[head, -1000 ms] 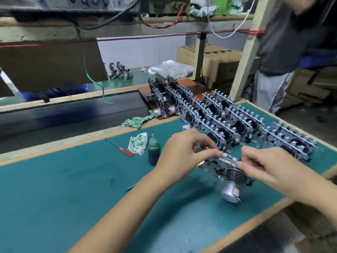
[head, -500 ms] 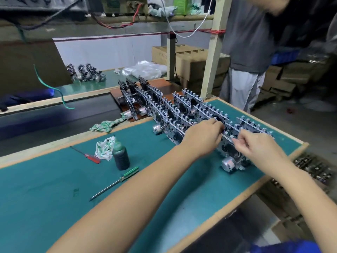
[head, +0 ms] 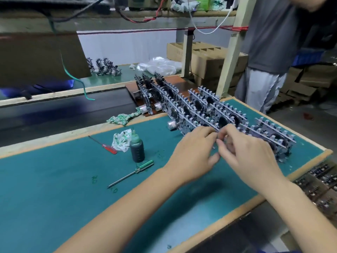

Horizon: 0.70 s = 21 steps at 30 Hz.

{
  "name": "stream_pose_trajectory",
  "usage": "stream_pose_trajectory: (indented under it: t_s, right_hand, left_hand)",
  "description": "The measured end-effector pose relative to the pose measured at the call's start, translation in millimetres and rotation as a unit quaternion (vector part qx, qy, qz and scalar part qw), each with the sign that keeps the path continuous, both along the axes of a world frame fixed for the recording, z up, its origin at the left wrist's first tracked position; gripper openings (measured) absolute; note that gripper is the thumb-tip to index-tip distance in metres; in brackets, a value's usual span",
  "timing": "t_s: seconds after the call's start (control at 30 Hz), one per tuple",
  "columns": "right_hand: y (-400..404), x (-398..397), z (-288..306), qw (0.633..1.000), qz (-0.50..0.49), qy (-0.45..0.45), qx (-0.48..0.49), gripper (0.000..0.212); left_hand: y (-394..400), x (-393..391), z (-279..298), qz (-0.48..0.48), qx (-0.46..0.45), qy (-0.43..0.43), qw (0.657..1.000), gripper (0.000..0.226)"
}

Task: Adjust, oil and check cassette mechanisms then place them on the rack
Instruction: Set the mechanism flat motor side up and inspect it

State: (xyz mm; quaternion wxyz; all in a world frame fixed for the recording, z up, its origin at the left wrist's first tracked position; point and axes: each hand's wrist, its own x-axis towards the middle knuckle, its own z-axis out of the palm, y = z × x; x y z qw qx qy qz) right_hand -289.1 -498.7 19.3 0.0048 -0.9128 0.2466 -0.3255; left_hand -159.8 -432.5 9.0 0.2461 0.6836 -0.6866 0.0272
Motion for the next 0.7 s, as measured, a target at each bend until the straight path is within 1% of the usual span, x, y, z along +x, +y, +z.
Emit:
stream_pose_trajectory:
  t_s: [0.07,0.13,0.2,0.27,0.37,0.5,0.6,0.63,0.67,0.7]
  right_hand:
    - [24,21,-6,0.997,0.069,0.003,0.036,0.013]
    - [53,47,-16,0.988,0.139,0.031,0.066,0.013]
    - [85,77,-27,0.97,0.215,0.07,0.093,0.015]
    - [116,108,-40,0.945,0.294,0.108,0.094,0.019]
    - [164,154,-55,0.891,0.407,0.174,0.1,0.025]
    - [235,206,-59,0.847,0.481,0.211,0.083,0.03]
    - [285,240,-52,0.819,0.525,0.201,0.114,0.024]
    - [300,252,-50,0.814,0.533,0.193,0.129,0.022]
    - [315,264,-47,0.81,0.538,0.184,0.146,0.021]
    - [329,276,-44,0.807,0.538,0.177,0.167,0.022]
  left_hand:
    - [45,17,-9,0.044,0.003,0.054,0.998,0.03]
    - [93,39,-21,0.095,0.01,0.072,0.993,0.026]
    - [142,64,-34,0.167,0.019,0.077,0.983,0.022]
    - [193,86,-46,0.254,0.024,0.086,0.963,0.019]
    - [267,110,-53,0.367,0.031,0.094,0.925,0.017]
    - [349,128,-45,0.491,0.043,0.063,0.868,0.02]
    - [393,140,-33,0.562,0.026,-0.003,0.827,0.021]
    - [405,144,-28,0.595,0.003,-0.024,0.803,0.023]
    - [415,147,-24,0.637,-0.027,-0.039,0.769,0.026]
    - [423,152,-20,0.682,-0.055,-0.048,0.728,0.032]
